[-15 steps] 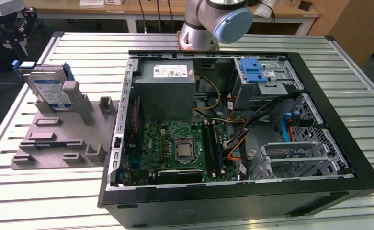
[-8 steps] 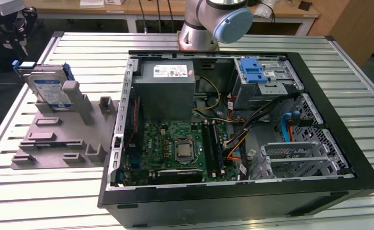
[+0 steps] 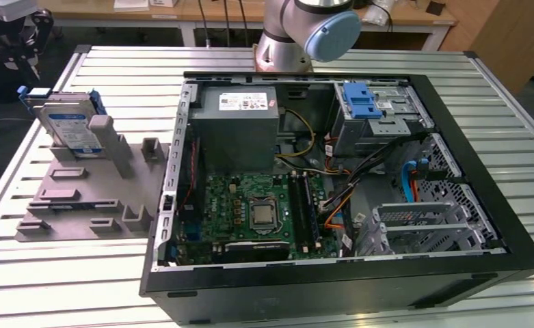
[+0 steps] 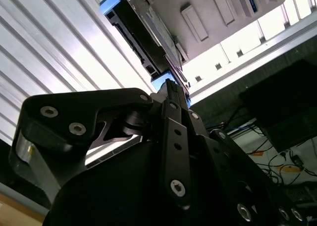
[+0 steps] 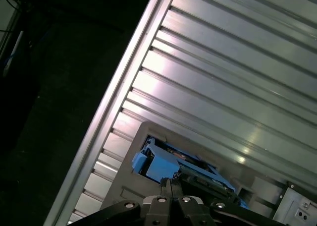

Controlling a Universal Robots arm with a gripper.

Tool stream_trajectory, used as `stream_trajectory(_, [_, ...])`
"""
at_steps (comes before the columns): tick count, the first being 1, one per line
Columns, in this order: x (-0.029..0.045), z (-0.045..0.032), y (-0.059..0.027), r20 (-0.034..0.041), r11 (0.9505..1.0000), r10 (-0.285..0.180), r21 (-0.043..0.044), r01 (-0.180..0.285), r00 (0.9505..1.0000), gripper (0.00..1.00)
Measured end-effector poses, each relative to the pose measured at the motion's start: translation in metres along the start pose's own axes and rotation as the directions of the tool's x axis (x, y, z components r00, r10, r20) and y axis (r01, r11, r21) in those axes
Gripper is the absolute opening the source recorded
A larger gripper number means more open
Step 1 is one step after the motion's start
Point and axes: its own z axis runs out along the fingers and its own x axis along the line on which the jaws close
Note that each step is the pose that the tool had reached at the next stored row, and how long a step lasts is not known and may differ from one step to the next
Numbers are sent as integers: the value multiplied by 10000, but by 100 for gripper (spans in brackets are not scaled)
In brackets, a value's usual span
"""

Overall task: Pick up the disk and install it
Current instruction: 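Pick up the disk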

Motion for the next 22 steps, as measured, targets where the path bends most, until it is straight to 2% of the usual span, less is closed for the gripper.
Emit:
stream_trajectory(13, [0, 0, 0, -8, 9987, -500, 4, 500, 9987, 11])
stream_trajectory(22, [0, 0, 0, -13, 9961, -878, 7, 878, 9961, 11])
